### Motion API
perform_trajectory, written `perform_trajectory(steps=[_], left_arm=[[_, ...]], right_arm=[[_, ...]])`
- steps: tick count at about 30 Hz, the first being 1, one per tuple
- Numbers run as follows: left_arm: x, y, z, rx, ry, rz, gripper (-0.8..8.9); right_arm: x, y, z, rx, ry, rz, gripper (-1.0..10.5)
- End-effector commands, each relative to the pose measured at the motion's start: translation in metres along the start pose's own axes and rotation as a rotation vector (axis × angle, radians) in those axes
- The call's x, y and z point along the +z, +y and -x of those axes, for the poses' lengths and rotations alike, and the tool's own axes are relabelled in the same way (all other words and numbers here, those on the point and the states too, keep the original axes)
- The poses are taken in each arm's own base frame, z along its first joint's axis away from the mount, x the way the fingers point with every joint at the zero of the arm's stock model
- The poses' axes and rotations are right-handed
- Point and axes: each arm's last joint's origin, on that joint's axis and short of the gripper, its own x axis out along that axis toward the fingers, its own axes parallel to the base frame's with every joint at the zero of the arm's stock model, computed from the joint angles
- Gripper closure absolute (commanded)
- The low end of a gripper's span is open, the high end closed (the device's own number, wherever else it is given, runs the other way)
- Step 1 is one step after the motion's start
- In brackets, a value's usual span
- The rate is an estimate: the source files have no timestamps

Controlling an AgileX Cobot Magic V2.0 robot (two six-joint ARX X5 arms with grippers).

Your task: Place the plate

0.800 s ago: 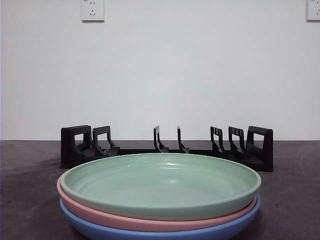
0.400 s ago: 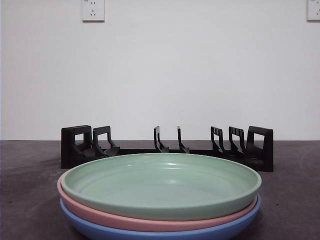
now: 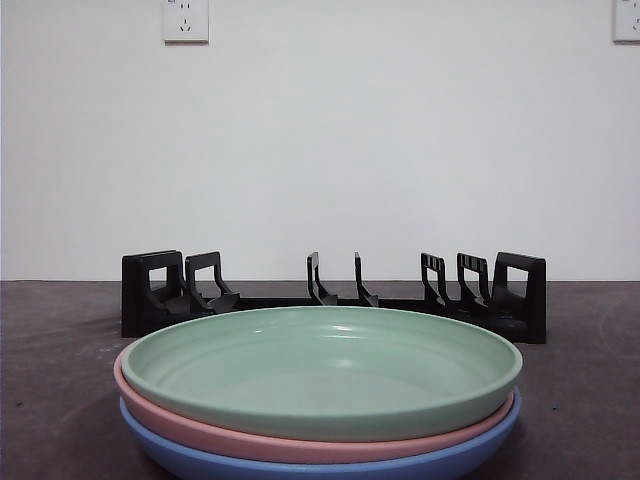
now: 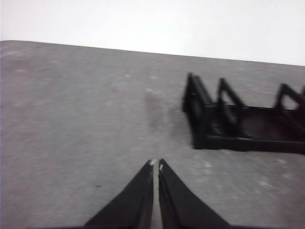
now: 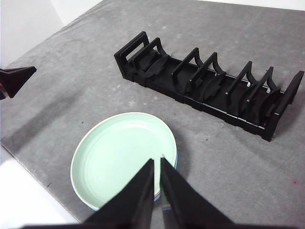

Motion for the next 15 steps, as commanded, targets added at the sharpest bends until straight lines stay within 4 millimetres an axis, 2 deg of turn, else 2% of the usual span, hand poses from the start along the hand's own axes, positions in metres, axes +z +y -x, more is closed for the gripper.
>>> perform_trajectory(steps=[1,5,15], left_arm=[[-0.005,0.002,-0.001,0.032,-0.013,-0.005,7.99],[-0.016,0.004,-0.003,0.058,0.022,0.021,7.99],[-0.017,0.005,-0.003,0.07,0.025,0.025,7.99]], right_arm=[[0.003,0.001,0.002,0.006,-0.017,0.001,9.3],[0.003,0.001,0.002,0.006,-0.017,0.001,9.3],[0.003,0.001,0.002,0.005,-0.017,0.001,9.3]])
